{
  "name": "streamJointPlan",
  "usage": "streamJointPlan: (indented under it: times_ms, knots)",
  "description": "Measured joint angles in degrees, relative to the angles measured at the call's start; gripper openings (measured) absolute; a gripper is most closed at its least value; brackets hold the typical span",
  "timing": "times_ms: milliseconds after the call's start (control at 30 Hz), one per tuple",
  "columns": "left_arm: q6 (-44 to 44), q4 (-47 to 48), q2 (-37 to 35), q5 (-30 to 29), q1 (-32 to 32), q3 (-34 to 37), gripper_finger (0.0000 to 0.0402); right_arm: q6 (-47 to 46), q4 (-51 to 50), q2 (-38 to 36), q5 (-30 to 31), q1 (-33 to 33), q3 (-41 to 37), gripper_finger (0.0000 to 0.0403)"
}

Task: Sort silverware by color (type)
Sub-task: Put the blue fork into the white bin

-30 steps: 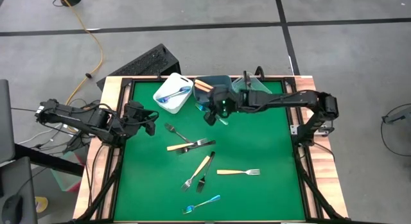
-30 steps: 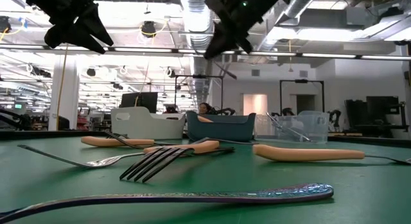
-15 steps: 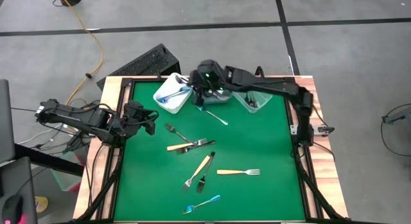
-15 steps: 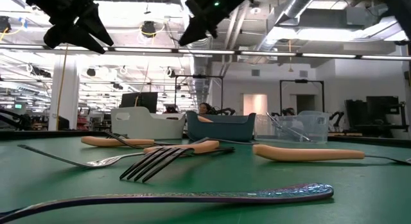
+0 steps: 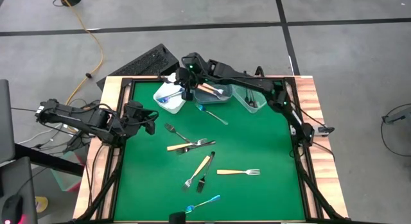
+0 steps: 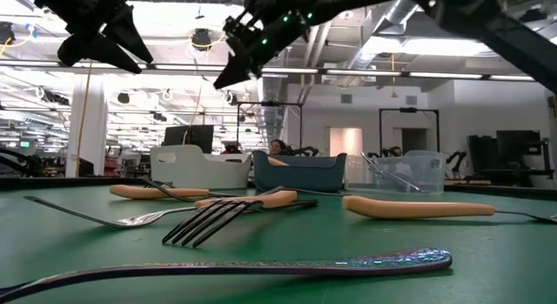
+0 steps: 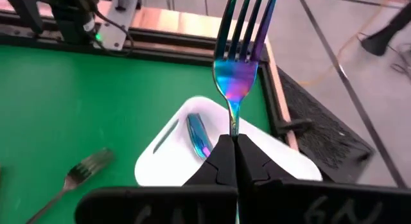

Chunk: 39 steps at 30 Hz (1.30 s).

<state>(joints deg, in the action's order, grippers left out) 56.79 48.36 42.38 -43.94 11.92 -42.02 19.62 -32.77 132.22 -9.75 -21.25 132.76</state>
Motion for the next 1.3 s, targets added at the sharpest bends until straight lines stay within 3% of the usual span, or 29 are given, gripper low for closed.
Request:
streamJointPlan:
  times_ms: [233,533,933,1167,1300]
  knots:
    - [0.9,0.2,0.0,0.0,0.0,0.0,0.0162,-4.6,7.1,5.9,-5.1,-1.4,1.8,0.0000]
    - [1.8,0.8,0.0,-0.3,0.0,0.0,0.0162,-15.0,17.5,10.7,-7.2,-1.8,1.8,0.0000]
    - [2.5,1.7,0.0,-0.4,0.0,0.0,0.0162,-38.5,28.1,10.6,2.1,-2.4,-0.3,0.0000]
    - [2.0,2.4,0.0,-0.4,0.0,0.0,0.0162,-31.3,24.6,10.7,-1.9,-2.1,-3.1,0.0000]
    - [1.5,2.4,0.0,-0.4,0.0,0.0,0.0162,-32.0,27.1,10.7,-3.7,-2.3,-3.1,0.0000]
